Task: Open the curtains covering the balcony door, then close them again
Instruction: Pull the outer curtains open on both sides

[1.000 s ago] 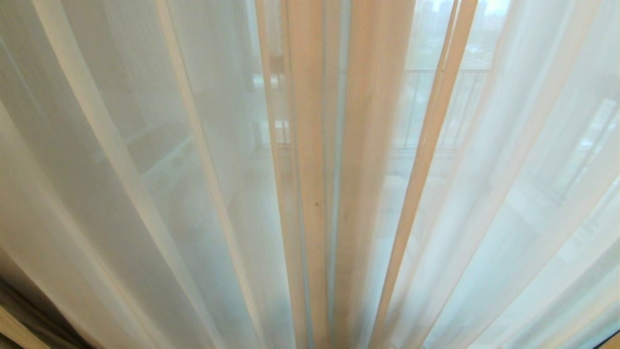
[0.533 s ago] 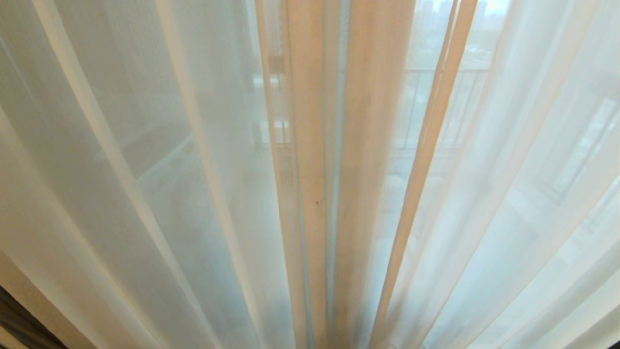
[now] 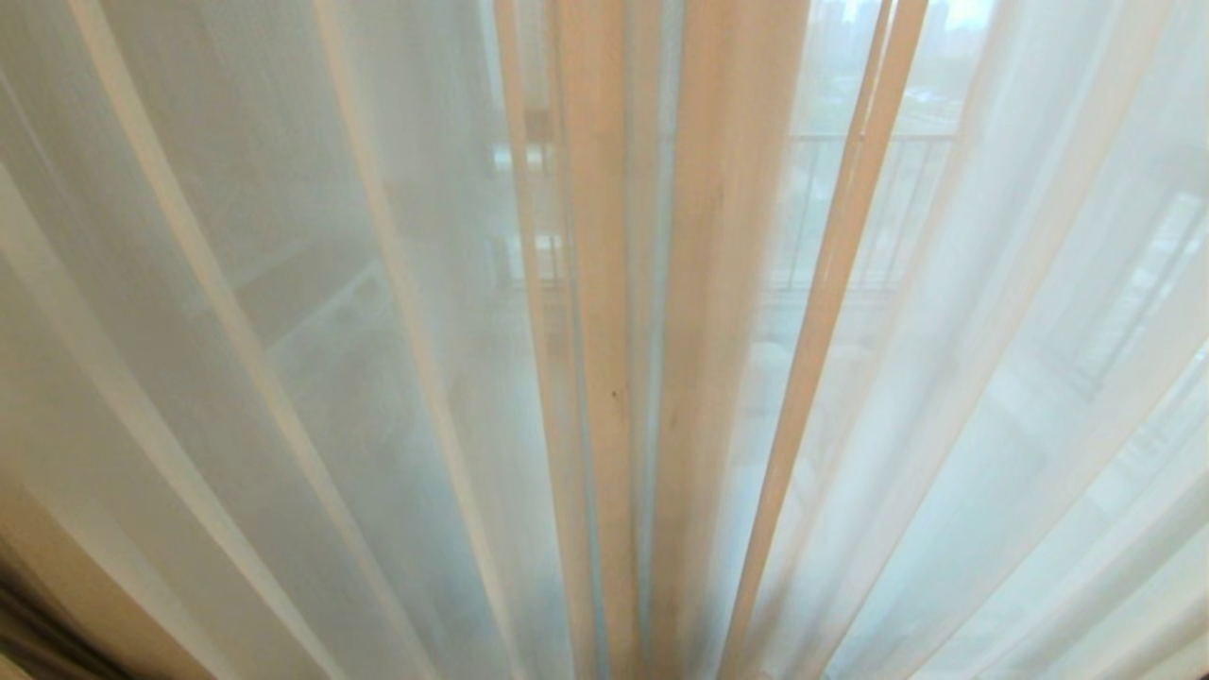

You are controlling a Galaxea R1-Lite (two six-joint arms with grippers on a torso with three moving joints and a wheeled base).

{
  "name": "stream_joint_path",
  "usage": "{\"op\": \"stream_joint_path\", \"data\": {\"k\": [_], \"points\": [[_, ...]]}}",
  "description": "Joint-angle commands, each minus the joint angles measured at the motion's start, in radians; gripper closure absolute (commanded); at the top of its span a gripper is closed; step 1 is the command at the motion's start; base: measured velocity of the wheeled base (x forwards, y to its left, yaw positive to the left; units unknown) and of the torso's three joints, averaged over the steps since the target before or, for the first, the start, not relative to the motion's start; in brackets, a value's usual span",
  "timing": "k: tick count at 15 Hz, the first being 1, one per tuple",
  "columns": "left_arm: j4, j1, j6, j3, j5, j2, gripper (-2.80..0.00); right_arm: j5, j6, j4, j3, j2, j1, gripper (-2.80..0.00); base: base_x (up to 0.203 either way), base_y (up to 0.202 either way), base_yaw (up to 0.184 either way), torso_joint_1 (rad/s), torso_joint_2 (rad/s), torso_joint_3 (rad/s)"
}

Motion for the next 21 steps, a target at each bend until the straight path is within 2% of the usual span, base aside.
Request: {"op": "stream_joint_path", "data": {"k": [1,21], "points": [[0.000,-0.001,-0.011,0.000,0.006,-0.001,0.00,0.001,-0.001,0.000,0.000,0.000,0.000,0.00,0.000,0.000,0.000,0.000,0.00,0.000],[0.000,0.001,-0.013,0.000,0.006,-0.001,0.00,0.000,-0.001,0.000,0.000,0.000,0.000,0.00,0.000,0.000,0.000,0.000,0.00,0.000]]}}
